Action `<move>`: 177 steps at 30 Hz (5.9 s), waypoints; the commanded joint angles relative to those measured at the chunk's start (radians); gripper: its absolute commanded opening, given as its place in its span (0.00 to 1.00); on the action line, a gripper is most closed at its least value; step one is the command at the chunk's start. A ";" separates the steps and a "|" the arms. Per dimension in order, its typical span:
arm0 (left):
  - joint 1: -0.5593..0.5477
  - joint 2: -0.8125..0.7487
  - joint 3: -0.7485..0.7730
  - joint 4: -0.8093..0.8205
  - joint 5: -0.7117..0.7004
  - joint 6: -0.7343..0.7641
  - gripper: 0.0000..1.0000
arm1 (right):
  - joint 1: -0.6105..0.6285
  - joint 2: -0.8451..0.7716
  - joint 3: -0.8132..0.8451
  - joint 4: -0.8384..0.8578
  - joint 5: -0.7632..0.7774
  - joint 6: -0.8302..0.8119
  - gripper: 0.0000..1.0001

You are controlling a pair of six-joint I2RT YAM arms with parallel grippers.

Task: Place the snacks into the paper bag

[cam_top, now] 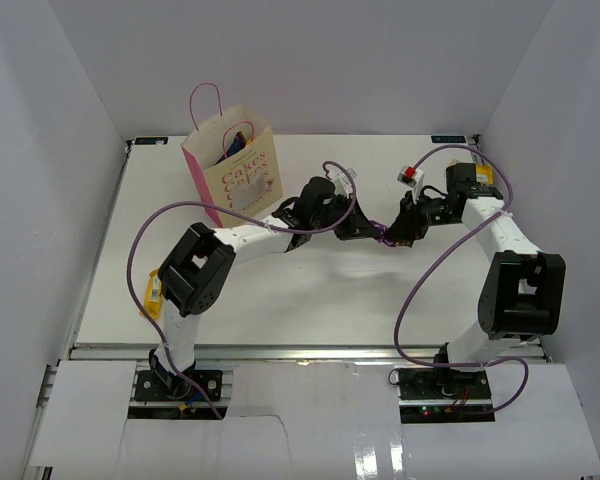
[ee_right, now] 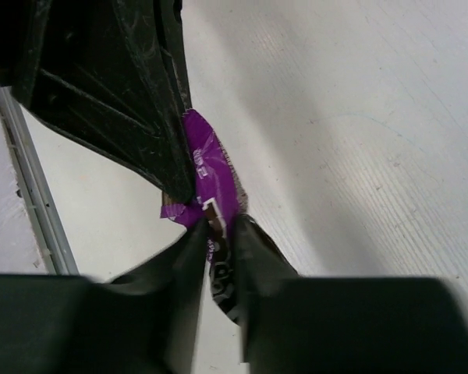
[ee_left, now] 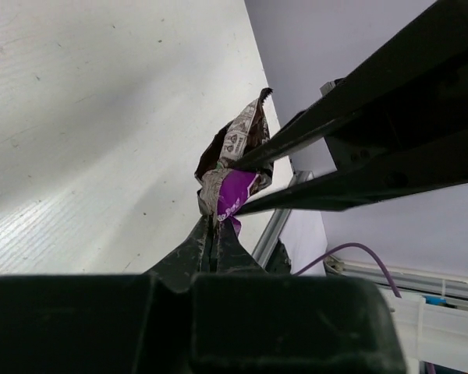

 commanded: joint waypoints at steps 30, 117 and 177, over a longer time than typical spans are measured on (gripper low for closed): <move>0.565 -0.535 0.355 -0.502 -0.256 0.307 0.00 | -0.053 -0.195 -0.041 0.284 0.182 0.224 0.96; 0.860 -0.595 0.223 -0.553 -0.197 0.117 0.07 | -0.070 -0.149 -0.047 0.269 0.197 0.233 0.95; 0.799 -1.189 -0.520 -0.594 -0.242 0.333 0.98 | -0.192 0.936 0.979 0.137 0.941 -0.528 0.36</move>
